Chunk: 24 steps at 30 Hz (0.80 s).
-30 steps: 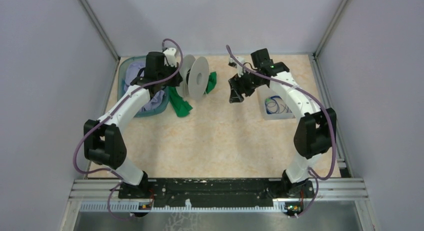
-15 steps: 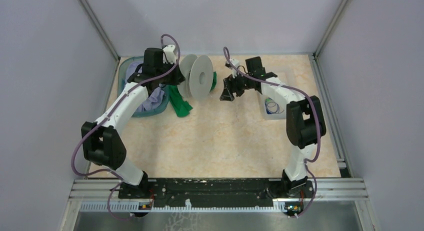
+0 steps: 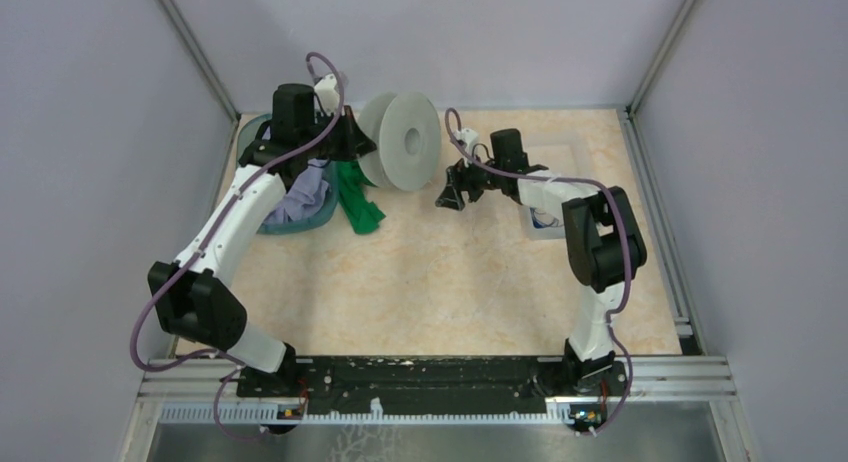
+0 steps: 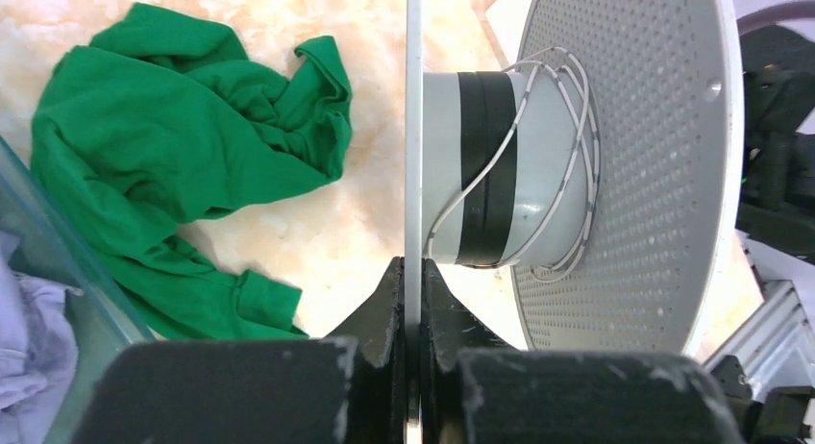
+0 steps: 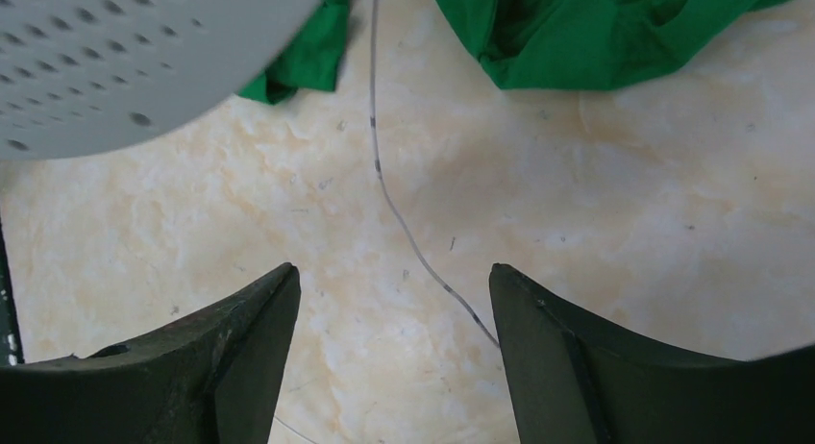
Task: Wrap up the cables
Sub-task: Wrap the cable around the cable reel.
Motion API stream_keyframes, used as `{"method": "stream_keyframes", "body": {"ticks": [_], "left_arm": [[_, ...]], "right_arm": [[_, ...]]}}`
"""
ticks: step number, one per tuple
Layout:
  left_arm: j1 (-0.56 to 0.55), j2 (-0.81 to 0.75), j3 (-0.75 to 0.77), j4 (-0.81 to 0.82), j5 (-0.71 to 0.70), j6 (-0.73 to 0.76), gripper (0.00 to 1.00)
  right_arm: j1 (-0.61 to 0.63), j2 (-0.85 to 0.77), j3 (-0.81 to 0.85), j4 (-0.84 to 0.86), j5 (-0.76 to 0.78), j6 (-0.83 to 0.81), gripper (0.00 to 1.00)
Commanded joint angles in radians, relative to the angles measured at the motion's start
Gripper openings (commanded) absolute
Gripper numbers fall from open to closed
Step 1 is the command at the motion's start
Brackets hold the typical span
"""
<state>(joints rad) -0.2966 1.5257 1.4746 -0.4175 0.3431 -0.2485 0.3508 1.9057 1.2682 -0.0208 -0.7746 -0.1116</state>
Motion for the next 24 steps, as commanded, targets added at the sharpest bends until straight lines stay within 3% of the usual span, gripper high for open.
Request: {"method": "stream_keyframes", "body": {"ticks": [1,7,15,24], "left_arm": [[0.003,-0.049,0.053,0.032,0.073,-0.059,0.0],[0.009,-0.058,0.052,0.033,0.1,-0.083,0.0],[0.039,-0.063,0.061,0.074,0.039,-0.126,0.0],[0.058,-0.075,0.032,0.162,-0.12,-0.19,0.0]], "right_arm": [[-0.003,-0.044,-0.036,0.101,0.005,-0.103,0.73],[-0.041,-0.048,-0.052,0.065,-0.02,-0.164,0.66],[-0.041,-0.089,-0.11,-0.009,-0.05,-0.175,0.02],[-0.001,-0.206,-0.2,-0.121,-0.059,-0.167,0.0]]}}
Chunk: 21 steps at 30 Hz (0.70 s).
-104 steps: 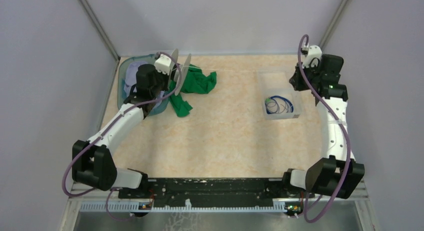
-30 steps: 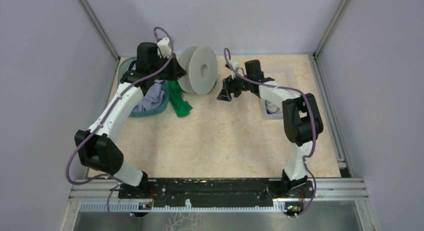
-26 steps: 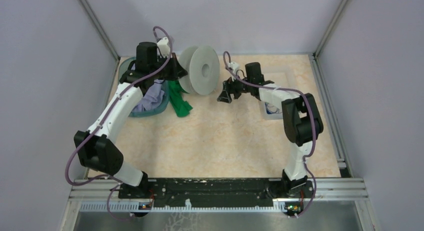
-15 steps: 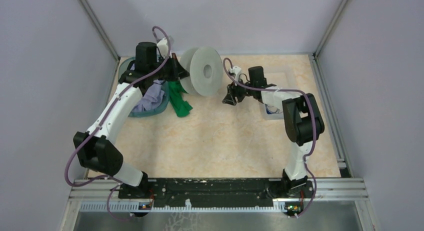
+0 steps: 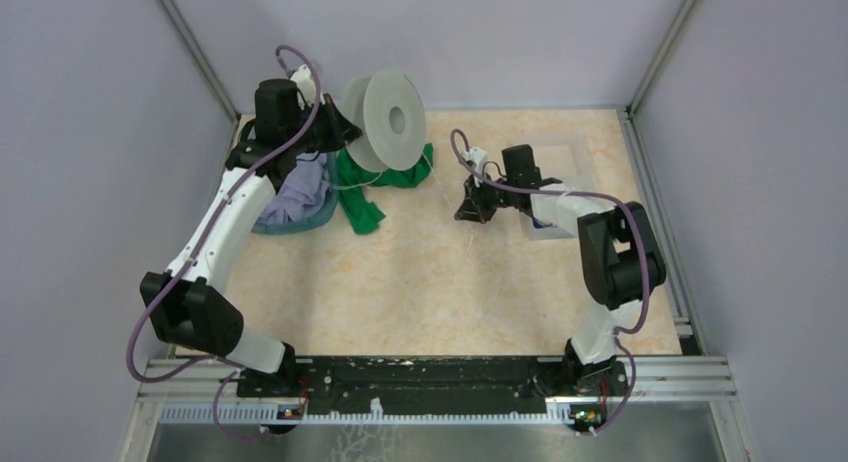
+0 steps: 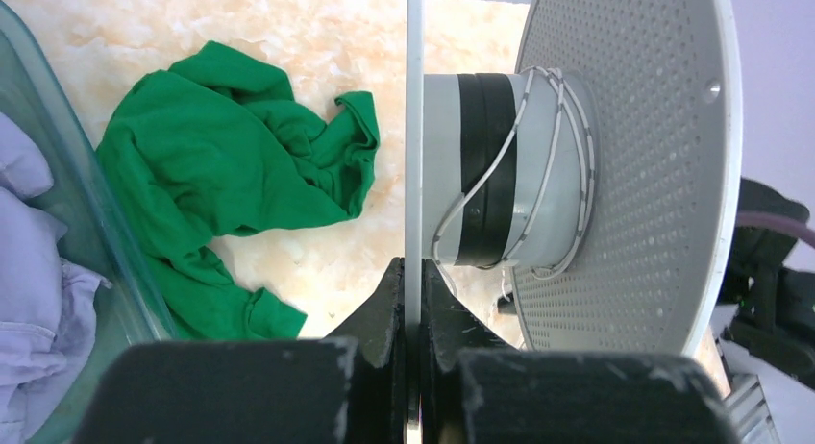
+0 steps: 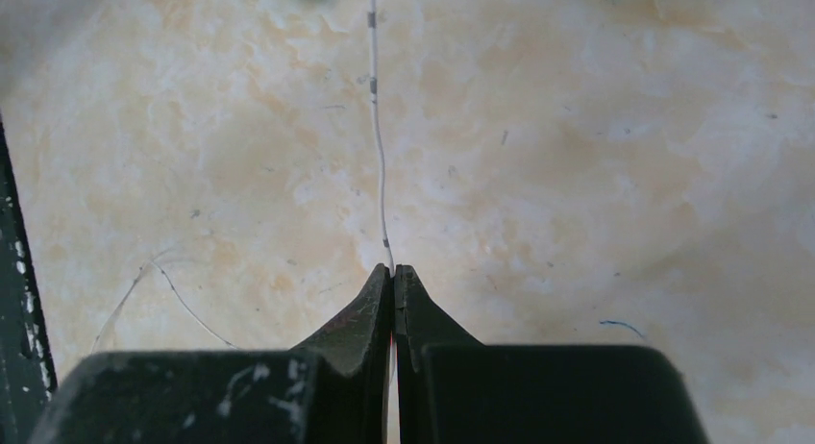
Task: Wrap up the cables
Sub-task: Wrap the cable around the cable reel.
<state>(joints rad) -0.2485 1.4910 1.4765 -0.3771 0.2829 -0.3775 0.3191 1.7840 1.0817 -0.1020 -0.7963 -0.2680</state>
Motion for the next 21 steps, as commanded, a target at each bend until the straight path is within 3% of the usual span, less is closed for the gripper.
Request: {"method": "stream_keyframes", "body": {"ticks": [1,8,21], "left_arm": [[0.012,-0.031,0.032,0.12,-0.062,-0.073,0.0],[0.02,-0.006,0.034,0.126,-0.083,-0.119,0.0],[0.02,0.048,-0.049,0.195,-0.197,-0.069,0.0]], "right_arm": [[0.04,-0.091,-0.02,-0.05,-0.043,-0.007,0.0],[0.102,-0.12,-0.038,-0.13,-0.058,-0.026,0.0],[0.297,-0.175,0.023,-0.305,-0.072,-0.099,0.0]]}}
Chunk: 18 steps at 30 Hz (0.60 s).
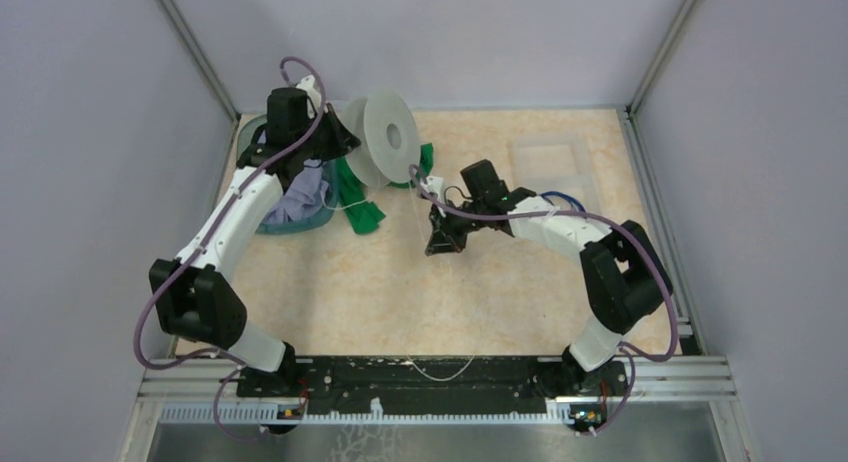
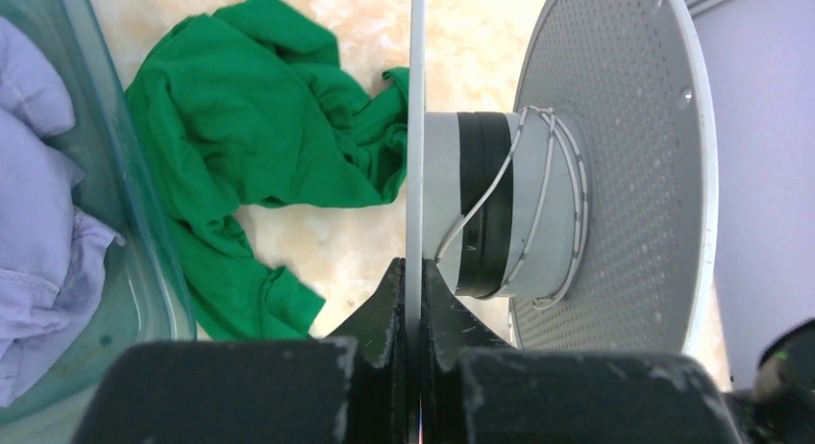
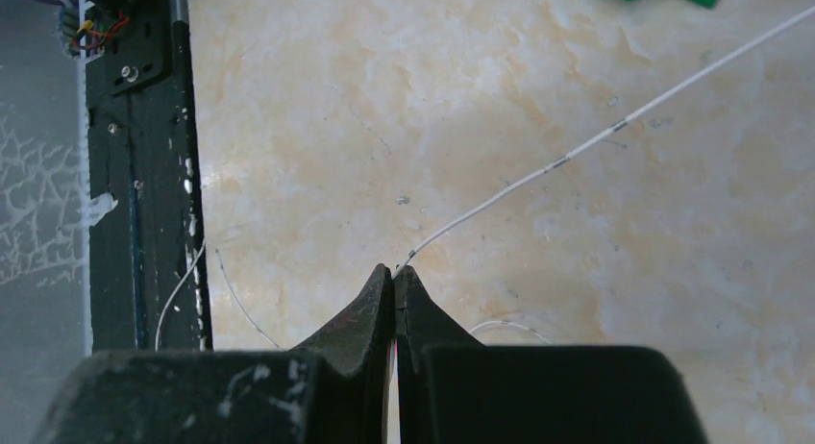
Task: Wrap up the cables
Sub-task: Wrap the cable around the cable reel.
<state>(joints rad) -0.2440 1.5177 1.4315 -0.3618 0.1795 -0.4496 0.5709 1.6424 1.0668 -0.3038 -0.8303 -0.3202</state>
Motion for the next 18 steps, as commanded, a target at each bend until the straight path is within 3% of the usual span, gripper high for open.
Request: {"method": "stream_keyframes", "body": {"ticks": [1,9,18], "left_arm": [[0.015,0.029,-0.007,0.185,-0.104,0.005,0.0],[0.018,0.065,-0.028,0.215,-0.11,0.001,0.0],[0.015,0.085,-0.083,0.222,-0.086,0.107,0.0]], "right_arm": [[0.057,-0.032,0.039,-0.121,-0.036,-0.062,0.0],[0.08,-0.037,0.036,-0.17,-0.016,-0.097,0.0],[0.08,0.038,0.158,-0.143,0.008,0.009,0.0]]}}
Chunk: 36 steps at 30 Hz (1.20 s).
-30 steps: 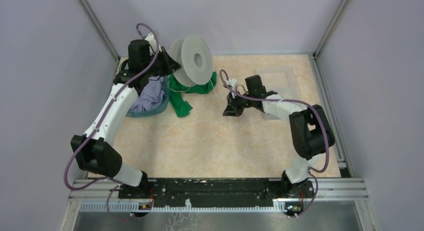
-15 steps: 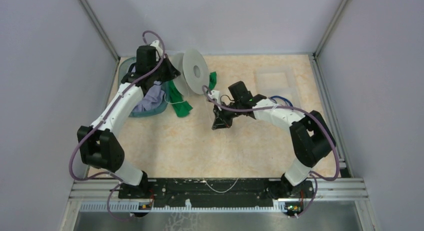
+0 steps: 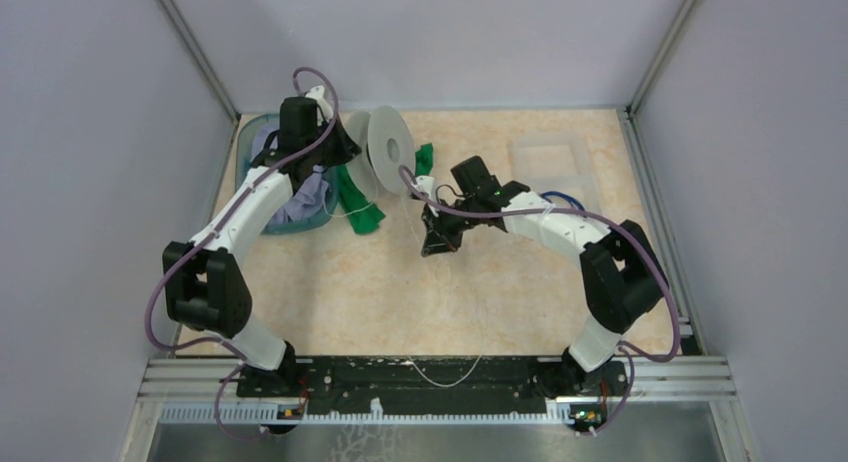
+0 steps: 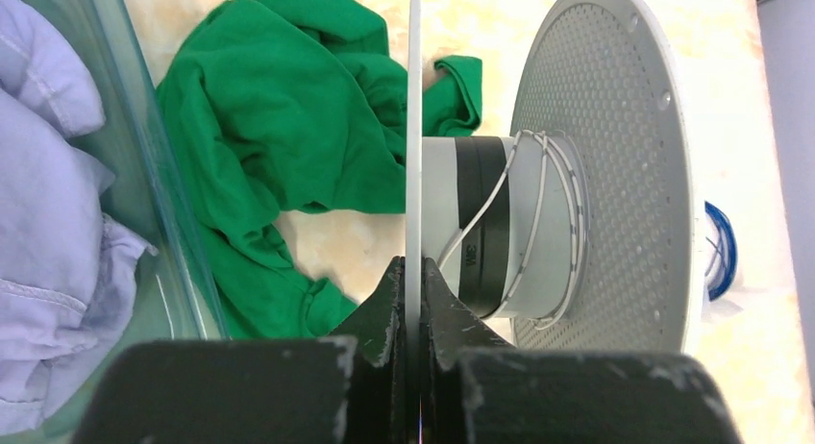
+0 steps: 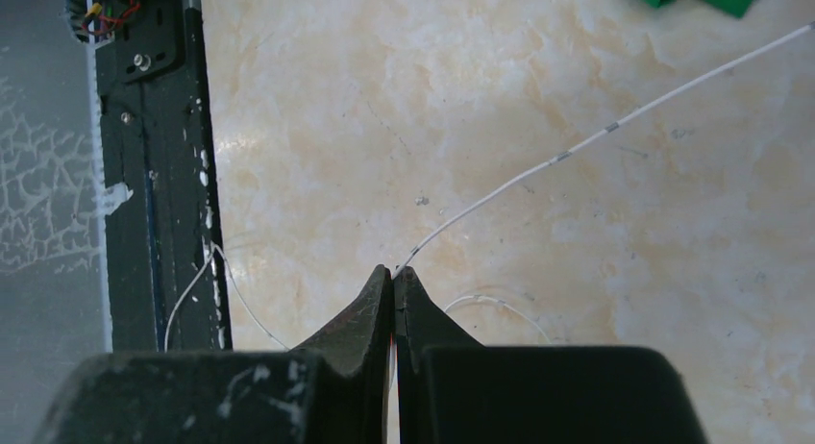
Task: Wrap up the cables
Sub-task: Wrap the cable around the cable reel.
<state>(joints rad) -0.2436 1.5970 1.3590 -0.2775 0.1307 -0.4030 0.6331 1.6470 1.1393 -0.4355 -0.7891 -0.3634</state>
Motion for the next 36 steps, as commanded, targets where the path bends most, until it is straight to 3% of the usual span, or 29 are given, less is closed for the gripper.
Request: {"method": "stream_keyframes", "body": {"ticks": [1,6,17,21,27,36], "left_arm": [[0.014,0.009,-0.016,0.136,-0.043,0.077,0.0],[0.013,0.014,-0.051,0.152,-0.04,0.09,0.07],[0.006,0.022,-0.09,0.175,0.026,0.096,0.24],[0.006,0.005,-0.093,0.167,0.052,0.124,0.35],[0.006,-0.032,-0.091,0.121,0.096,0.204,0.62],[0.006,-0.164,-0.219,0.087,0.243,0.393,0.8]], "right_arm": [[0.017,0.047,0.097,-0.009,-0.042,0.062,0.0],[0.017,0.101,0.141,-0.006,-0.085,0.087,0.0],[-0.009,0.128,0.188,-0.019,-0.029,0.108,0.0],[-0.032,0.137,0.201,-0.01,-0.042,0.138,0.0],[-0.057,0.156,0.226,0.015,-0.06,0.191,0.0],[-0.099,0.158,0.266,0.029,-0.064,0.228,0.0]]}}
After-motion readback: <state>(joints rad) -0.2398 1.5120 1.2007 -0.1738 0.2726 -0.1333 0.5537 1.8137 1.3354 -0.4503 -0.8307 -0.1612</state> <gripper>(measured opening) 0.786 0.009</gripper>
